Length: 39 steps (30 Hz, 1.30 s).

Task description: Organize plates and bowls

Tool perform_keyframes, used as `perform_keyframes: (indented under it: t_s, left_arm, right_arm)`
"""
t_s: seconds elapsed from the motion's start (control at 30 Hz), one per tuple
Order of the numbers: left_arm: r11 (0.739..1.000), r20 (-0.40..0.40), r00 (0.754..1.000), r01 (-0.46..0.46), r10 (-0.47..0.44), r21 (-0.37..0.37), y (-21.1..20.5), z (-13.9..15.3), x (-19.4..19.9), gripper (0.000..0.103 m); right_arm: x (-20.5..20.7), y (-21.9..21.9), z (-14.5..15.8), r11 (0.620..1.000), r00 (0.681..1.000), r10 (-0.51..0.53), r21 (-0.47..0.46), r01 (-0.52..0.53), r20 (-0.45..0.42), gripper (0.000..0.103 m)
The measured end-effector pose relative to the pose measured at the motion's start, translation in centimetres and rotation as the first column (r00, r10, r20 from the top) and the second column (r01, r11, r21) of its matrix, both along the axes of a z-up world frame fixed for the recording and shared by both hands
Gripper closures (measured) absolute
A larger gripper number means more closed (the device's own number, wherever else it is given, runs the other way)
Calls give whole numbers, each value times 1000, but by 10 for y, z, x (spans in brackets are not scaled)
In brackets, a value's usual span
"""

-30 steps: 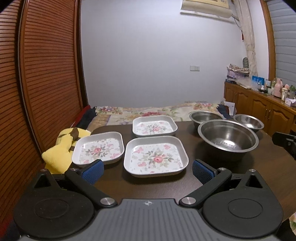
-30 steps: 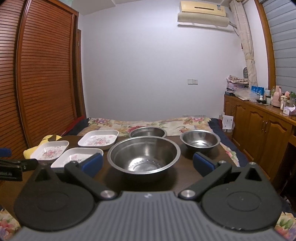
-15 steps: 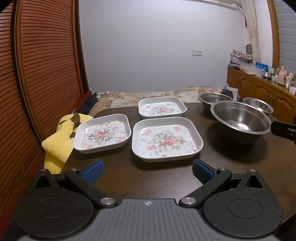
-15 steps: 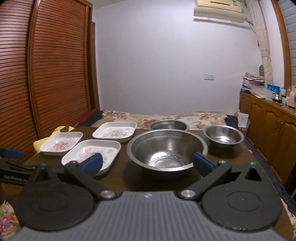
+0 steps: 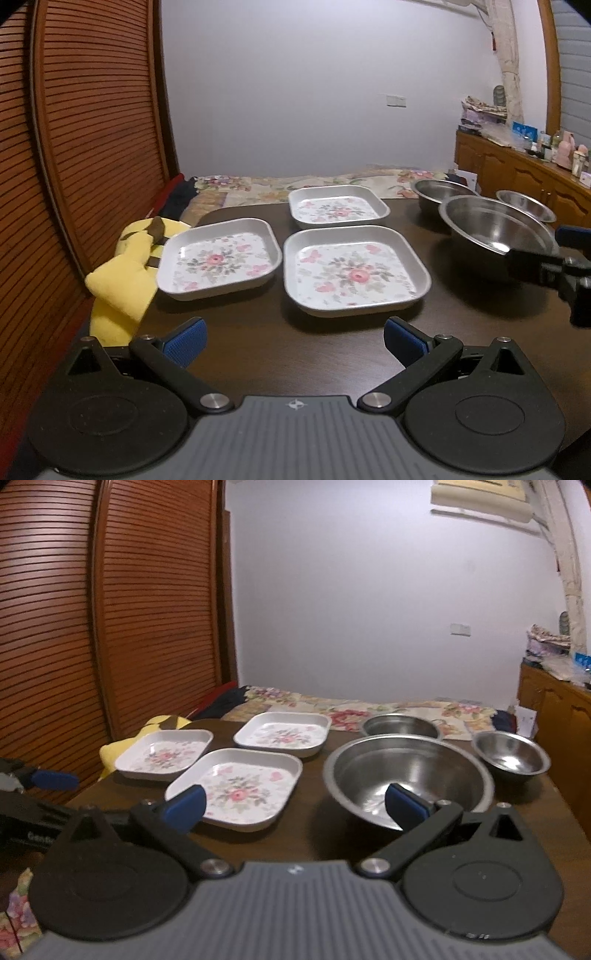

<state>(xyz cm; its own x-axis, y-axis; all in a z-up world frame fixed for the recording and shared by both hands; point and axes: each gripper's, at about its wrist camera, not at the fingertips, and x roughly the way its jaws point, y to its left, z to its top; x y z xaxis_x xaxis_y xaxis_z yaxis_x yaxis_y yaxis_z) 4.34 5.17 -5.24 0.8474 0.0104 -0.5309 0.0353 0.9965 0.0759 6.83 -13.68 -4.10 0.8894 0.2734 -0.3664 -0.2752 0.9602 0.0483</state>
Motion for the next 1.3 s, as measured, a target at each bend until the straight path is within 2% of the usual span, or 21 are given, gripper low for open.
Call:
perform_keyframes:
  t_s: [0.13,0.2,0.23,0.33,0.43,0.6,0.7,0.87,1.17,1.3]
  left_arm:
    - [999,15,1000,-14,13,36,11,1,9,0]
    - [999,19,1000,-21,21,39,17,3,15,0]
    - [999,21,1000,-20,19,36,21,3,18,0]
    - [1000,20,1000,-14,14,22,30,6,27,0]
    - [1000,23,1000,11,-11,-5,35,6,33,0]
    - [999,30,998,48,-48,-14,36,2,45,0]
    - [996,14,997,74,-73,-54,39,-3,53,3]
    - [991,-13,995,95,-96,-92,38,-10,66,22]
    - [985,-44,991,117,-124,-128,37,-21,87,52]
    - [983,-52,990,126,-134,-135,36,-24,91,62]
  right_arm:
    - [6,12,-1,1000,999,31,-5,-31,-11,2]
    - [9,18,-1,999,999,44,-12,-44,-15,13]
    - [11,21,-1,999,999,51,-15,-51,-20,14]
    - [17,30,-2,997,997,69,-15,-70,-38,15]
    - [22,35,-5,996,994,83,-5,-84,-65,20]
    - [33,45,-13,995,989,94,-2,-95,-110,32]
    - [41,47,-18,996,987,87,2,-88,-134,39]
    - [49,49,-24,997,984,75,-2,-77,-161,50]
    - [61,51,-31,999,982,46,-12,-50,-183,57]
    - [64,52,-33,999,982,36,-22,-41,-187,58]
